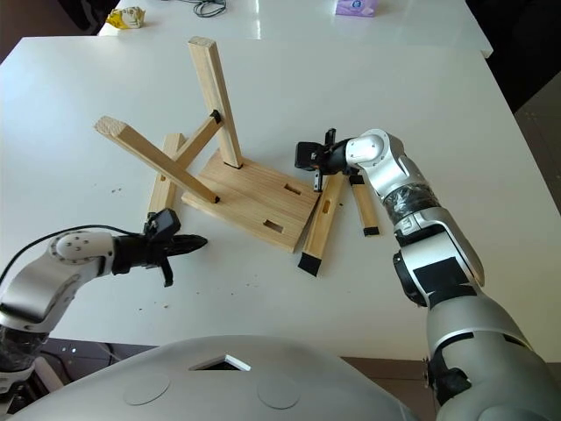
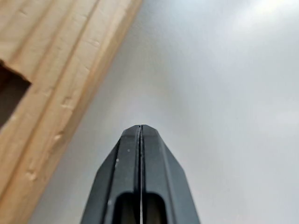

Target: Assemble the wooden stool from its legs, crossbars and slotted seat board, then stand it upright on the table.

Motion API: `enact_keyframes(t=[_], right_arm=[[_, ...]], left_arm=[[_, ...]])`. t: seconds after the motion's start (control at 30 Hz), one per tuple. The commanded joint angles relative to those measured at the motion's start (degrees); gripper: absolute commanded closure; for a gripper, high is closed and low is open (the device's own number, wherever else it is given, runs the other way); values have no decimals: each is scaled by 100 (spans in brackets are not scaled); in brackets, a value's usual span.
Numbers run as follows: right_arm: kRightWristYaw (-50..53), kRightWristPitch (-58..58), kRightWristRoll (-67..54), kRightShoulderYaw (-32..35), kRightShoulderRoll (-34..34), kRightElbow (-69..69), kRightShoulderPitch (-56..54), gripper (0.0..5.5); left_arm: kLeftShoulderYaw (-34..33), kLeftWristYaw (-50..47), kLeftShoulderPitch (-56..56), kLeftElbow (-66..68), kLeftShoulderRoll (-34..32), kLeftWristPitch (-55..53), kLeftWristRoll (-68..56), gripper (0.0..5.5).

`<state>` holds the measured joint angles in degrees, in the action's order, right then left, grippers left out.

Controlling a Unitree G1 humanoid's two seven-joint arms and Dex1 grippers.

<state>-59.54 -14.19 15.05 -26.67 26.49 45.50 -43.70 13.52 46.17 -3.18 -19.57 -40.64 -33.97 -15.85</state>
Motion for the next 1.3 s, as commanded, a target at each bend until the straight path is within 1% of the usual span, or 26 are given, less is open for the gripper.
enact_keyframes(t=[0.03,0.13,0.27,0.47,0.67,0.87,1.0,1.3], right_arm=[[-615,-129,-49,-104,145,-476,154,548],[-985,75,-223,-60,311,-1218,520,548],[-1305,526,-495,11,465,-2229,999,548],[-1183,1262,-607,92,468,-3144,1551,548],[-1120,1746,-646,67,529,-3754,2032,548],[-1136,2012,-693,115,680,-4119,2203,548],[-1018,2044,-600,125,715,-4074,2209,548],[-922,2013,-586,190,731,-3884,2109,548]], left_arm=[[315,-221,259,752,197,46,465,550],[348,-254,539,1071,282,210,559,550],[114,-386,723,1234,428,229,510,550],[84,-485,1087,1510,845,284,471,550],[228,-482,1211,1653,1205,422,579,550],[195,-534,1323,2040,1522,592,660,550],[173,-537,1447,2300,1650,713,727,550],[105,-518,1253,2248,1618,735,750,550]])
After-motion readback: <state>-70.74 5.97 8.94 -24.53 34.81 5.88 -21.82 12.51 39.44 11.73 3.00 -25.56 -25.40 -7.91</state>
